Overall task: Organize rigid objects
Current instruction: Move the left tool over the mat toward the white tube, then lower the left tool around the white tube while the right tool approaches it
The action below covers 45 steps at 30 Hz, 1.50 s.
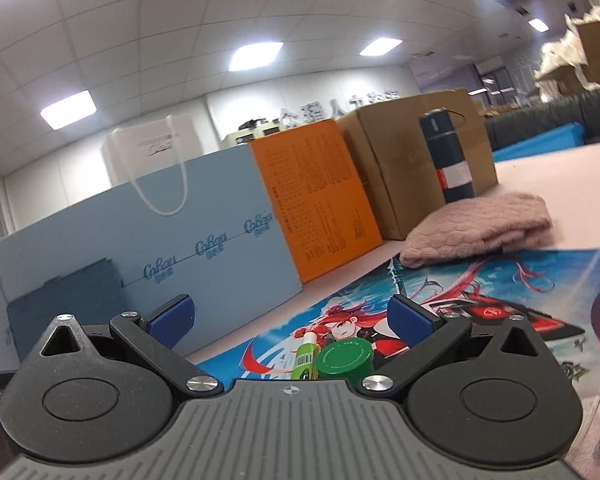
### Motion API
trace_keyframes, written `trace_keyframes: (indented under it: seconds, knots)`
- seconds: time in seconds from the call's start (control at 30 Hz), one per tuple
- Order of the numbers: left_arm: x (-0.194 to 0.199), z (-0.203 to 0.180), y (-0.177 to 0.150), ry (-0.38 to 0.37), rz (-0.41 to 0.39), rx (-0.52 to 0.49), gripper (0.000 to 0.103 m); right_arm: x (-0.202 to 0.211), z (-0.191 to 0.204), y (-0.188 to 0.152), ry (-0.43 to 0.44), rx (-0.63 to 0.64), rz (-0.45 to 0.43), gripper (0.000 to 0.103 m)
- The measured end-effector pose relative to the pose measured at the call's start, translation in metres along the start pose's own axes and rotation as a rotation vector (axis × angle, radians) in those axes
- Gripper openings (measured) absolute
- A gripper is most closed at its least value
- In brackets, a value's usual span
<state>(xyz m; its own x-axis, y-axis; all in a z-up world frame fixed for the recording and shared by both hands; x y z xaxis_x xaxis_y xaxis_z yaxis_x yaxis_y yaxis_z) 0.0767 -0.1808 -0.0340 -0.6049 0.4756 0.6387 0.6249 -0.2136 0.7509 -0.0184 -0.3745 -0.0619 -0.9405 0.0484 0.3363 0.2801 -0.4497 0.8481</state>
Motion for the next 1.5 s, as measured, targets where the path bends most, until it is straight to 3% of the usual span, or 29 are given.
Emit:
trace_keyframes:
  seconds: [0.17, 0.27, 0.37, 0.5, 0.7, 0.8, 0.87, 1.0, 1.07, 1.13, 1.23, 1.33, 1.5]
  knots:
    - [-0.005, 0.008, 0.003, -0.027, -0.001, 0.048, 0.103, -0.004, -0.011, -0.005, -0.019, -0.066, -0.044, 0.103]
    - [-0.009, 0.002, 0.004, -0.072, 0.041, 0.0, 0.103, 0.003, -0.016, -0.006, -0.026, -0.103, -0.109, 0.103]
    - [-0.01, -0.007, 0.006, -0.099, 0.015, -0.046, 0.103, 0.008, -0.018, -0.005, -0.036, -0.106, -0.145, 0.103]
    - [-0.018, -0.009, 0.008, -0.057, 0.015, -0.068, 0.103, 0.001, -0.021, -0.007, -0.048, -0.114, -0.103, 0.103]
    - [-0.038, -0.008, 0.011, -0.098, 0.055, -0.083, 0.103, -0.01, -0.023, -0.01, -0.077, -0.11, -0.043, 0.103]
    - [-0.049, -0.015, 0.005, -0.078, 0.083, -0.118, 0.1, -0.011, -0.025, -0.01, -0.085, -0.121, -0.038, 0.103]
    - [-0.049, -0.022, -0.003, -0.108, 0.109, -0.147, 0.094, -0.01, -0.028, -0.01, -0.083, -0.137, -0.04, 0.103]
    - [-0.043, -0.041, -0.023, -0.152, 0.158, -0.275, 0.092, -0.011, -0.03, -0.01, -0.081, -0.149, -0.027, 0.103]
    - [-0.042, -0.046, -0.032, -0.138, 0.188, -0.333, 0.08, -0.012, -0.03, -0.011, -0.077, -0.149, -0.024, 0.103]
    - [-0.043, -0.042, -0.036, -0.114, 0.215, -0.336, 0.072, -0.011, -0.032, -0.011, -0.073, -0.157, -0.026, 0.103]
    - [-0.037, -0.033, -0.036, -0.103, 0.208, -0.323, 0.072, -0.009, -0.039, -0.01, -0.084, -0.195, -0.034, 0.103]
    - [-0.04, -0.027, -0.036, -0.031, 0.223, -0.344, 0.07, -0.007, -0.049, -0.01, -0.095, -0.258, -0.042, 0.103]
    - [-0.053, -0.03, -0.041, -0.077, 0.263, -0.327, 0.07, -0.002, -0.067, -0.01, -0.113, -0.364, -0.072, 0.103]
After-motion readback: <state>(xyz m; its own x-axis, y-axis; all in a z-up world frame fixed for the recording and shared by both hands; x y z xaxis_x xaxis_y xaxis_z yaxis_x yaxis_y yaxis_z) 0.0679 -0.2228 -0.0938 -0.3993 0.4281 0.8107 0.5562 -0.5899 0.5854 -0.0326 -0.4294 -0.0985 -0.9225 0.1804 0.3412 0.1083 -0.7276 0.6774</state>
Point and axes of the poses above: each gripper's, at about its wrist camera, not at the fingertips, and x roughly against the way its jaws point, z to its left, y to its top, the point moved 5 cm from there along -x, roughly the way its jaws point, and after that the axes turned 15 degrees about z, right-handed, at the moved point
